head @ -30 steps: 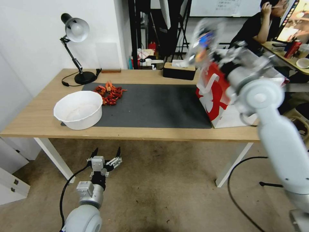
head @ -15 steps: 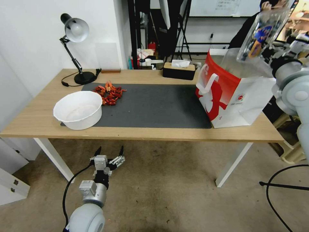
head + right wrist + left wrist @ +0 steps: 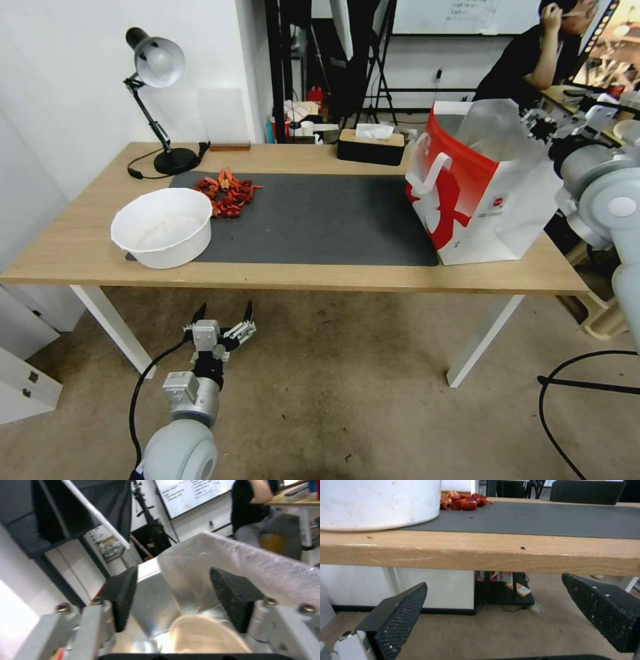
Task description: Close the takeout container lid, then place the container into the takeout bag.
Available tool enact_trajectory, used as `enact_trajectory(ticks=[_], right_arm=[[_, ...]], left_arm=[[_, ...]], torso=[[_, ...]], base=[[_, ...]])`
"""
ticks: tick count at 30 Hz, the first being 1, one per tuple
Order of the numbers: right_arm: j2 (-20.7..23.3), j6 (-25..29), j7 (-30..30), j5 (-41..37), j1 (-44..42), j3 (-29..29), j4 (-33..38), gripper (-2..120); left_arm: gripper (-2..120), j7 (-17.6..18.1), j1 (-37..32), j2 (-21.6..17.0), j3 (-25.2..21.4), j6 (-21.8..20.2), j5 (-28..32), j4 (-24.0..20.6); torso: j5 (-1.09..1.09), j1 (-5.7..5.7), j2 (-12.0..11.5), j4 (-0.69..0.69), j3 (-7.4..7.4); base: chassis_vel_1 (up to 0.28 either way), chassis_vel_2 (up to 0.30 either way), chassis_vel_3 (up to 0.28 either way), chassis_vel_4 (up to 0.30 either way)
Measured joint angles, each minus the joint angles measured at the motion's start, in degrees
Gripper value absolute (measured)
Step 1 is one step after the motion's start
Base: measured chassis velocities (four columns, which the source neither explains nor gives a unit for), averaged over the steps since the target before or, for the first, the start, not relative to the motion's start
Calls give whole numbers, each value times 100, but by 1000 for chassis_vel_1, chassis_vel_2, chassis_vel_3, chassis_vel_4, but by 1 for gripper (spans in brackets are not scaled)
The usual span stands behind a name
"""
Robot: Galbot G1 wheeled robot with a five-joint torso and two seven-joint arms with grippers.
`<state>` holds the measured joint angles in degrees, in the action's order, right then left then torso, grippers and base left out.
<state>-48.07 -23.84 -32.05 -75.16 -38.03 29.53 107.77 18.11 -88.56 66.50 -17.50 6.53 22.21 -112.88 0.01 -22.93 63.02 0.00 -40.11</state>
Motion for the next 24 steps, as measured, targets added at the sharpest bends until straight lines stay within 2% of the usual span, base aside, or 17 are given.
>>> enact_trajectory(ticks=[2,3,5,6,8,9,10,11,13,15,17,18,21,22,24], right_arm=[[11,95,216,112,-131,28,126,68],[11,95,216,112,-131,28,126,68],[63,300,568,469,-354,55,307,78],[158,575,1084,938,-713,97,536,83],[158,575,1084,938,-713,97,536,83],[271,930,1697,1501,-1283,116,881,92],[271,930,1697,1501,-1283,116,881,92],[296,1091,1886,1791,-1592,115,1104,98],[262,1352,2027,2284,-2165,126,1496,100],[220,1433,2055,2488,-2389,153,1620,100],[32,1708,2137,3092,-3104,234,1911,100],[32,1708,2137,3092,-3104,234,1911,100],[-466,2548,2305,4180,-4373,350,2203,100],[-466,2548,2305,4180,-4373,350,2203,100],[-732,2901,2301,4652,-4906,371,2249,100]], left_arm=[[100,-9,-6,0,-1,-2,0,-19],[100,-9,-6,0,-1,-2,0,-19],[100,-28,-28,-1,-13,-3,0,-41],[100,-40,-50,-1,-26,-2,0,-59],[100,-40,-50,-1,-26,-2,0,-59],[100,-67,-86,5,-53,11,3,-83],[100,-67,-86,5,-53,11,3,-83],[100,-96,-102,9,-79,33,9,-87],[100,-163,-129,27,-128,106,12,-87],[100,-181,-140,33,-138,118,12,-87],[100,-252,-182,55,-157,144,14,-87],[100,-252,-182,55,-157,144,14,-87],[100,-319,-215,123,-157,217,12,-93],[100,-319,-215,123,-157,217,12,-93],[100,-408,-209,159,-137,374,10,-67]], torso=[[-1,0,0,1,0],[-1,0,0,1,0],[-1,0,0,1,0],[-2,0,0,1,1],[-2,0,0,1,1],[1,1,1,-3,1],[1,1,1,-3,1],[-1,1,1,-1,1],[-2,1,1,1,1],[-2,1,1,2,1],[-1,1,2,1,1],[-1,1,2,1,1],[-1,1,2,-2,1],[-1,1,2,-2,1],[-2,1,2,1,2]], base=[[0,0,0,0],[0,0,0,0],[0,0,0,0],[0,0,0,0],[0,0,0,0],[0,0,0,0],[0,0,0,0],[0,0,0,0],[0,0,0,0],[0,0,0,0],[0,0,0,0],[0,0,0,0],[0,0,0,0],[0,0,0,0],[0,0,0,0]])
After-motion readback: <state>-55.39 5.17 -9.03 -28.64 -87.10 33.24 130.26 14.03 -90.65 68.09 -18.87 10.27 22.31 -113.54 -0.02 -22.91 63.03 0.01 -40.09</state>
